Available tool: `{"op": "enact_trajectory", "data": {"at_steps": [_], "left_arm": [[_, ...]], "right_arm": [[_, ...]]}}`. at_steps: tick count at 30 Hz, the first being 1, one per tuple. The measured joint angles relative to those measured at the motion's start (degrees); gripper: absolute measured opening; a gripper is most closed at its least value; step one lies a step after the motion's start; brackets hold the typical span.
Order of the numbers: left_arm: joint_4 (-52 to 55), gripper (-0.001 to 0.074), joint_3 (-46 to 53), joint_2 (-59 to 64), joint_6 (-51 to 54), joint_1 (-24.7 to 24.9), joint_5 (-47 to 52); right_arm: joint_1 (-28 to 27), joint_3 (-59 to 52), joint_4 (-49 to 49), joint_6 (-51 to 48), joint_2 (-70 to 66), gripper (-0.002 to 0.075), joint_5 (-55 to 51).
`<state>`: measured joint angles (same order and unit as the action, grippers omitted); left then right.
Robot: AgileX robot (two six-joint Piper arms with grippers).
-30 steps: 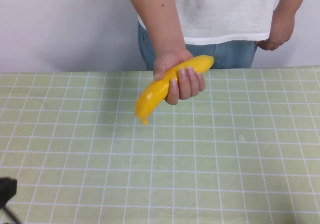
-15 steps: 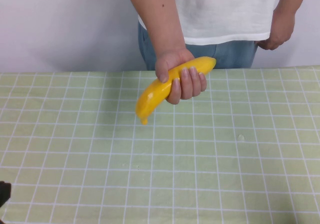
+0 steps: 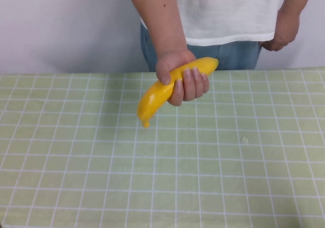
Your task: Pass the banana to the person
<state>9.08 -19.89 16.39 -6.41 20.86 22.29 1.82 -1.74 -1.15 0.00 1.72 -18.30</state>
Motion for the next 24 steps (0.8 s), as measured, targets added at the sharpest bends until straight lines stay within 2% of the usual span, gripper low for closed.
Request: {"op": "enact_trajectory", "data": {"at_steps": [3, 8, 14, 16, 24], "left_arm": [[-6.53, -0.0003, 4.97, -5.92, 7.47, -4.48, -5.36], [-9.08, -0.0003, 12.77, -13.70, 8.00, -9.94, -8.52], [-9.48, -0.0003, 21.05, -17.03, 7.85, -11.18, -5.13], [-9.64, -0.0003, 21.31, -17.03, 7.81, -11.18, -2.20], [-9.77, -0.0003, 21.31, -17.14, 7.81, -11.18, -1.98]], "right_arm": [[0.00, 0.00, 0.00, 0.00, 0.00, -0.0007, 0.00], [0.00, 0.00, 0.00, 0.00, 0.00, -0.0007, 0.00], [0.00, 0.00, 0.00, 0.00, -0.03, -0.0007, 0.00], [0.00, 0.00, 0.00, 0.00, -0.03, -0.0007, 0.00], [0.00, 0.00, 0.00, 0.00, -0.13, -0.0007, 0.00]]}}
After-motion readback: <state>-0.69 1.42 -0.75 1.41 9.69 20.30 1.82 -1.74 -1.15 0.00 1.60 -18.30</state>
